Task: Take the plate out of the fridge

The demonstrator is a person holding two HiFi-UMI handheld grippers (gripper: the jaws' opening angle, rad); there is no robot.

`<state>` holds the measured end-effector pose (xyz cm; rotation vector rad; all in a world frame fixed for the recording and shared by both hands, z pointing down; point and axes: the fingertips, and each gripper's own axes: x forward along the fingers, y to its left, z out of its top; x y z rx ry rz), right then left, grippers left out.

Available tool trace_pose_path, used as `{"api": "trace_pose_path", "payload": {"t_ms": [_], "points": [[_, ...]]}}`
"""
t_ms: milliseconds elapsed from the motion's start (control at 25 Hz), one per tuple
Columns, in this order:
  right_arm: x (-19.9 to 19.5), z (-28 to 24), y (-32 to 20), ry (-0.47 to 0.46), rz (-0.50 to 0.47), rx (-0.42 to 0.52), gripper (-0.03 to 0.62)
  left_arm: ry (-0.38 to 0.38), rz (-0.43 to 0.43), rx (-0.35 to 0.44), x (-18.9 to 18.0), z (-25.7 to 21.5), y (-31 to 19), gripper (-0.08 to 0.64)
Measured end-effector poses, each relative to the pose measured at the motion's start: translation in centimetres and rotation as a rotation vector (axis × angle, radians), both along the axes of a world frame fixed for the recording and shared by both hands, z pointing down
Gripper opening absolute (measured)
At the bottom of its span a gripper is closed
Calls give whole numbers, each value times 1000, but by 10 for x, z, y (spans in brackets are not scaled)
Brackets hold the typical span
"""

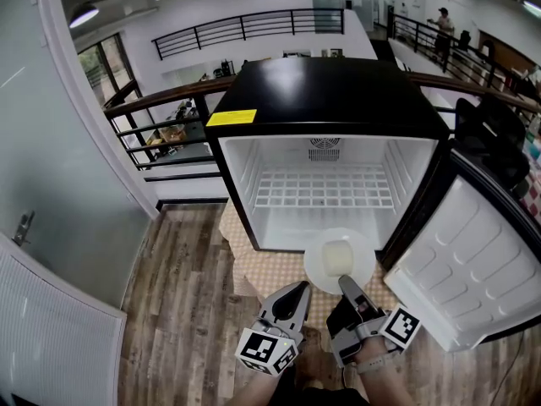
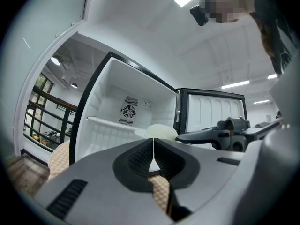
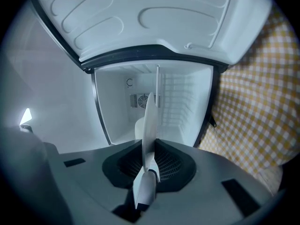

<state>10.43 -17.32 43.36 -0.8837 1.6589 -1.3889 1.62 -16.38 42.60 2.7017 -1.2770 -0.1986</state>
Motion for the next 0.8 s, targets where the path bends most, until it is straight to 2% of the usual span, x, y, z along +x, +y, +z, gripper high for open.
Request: {"api": "trace_pose_path", "payload": {"t_ms": [800], "points": [[-1,12,38,-7,-35,-12,67,-4,-31,7,-3,1,42,12]]}}
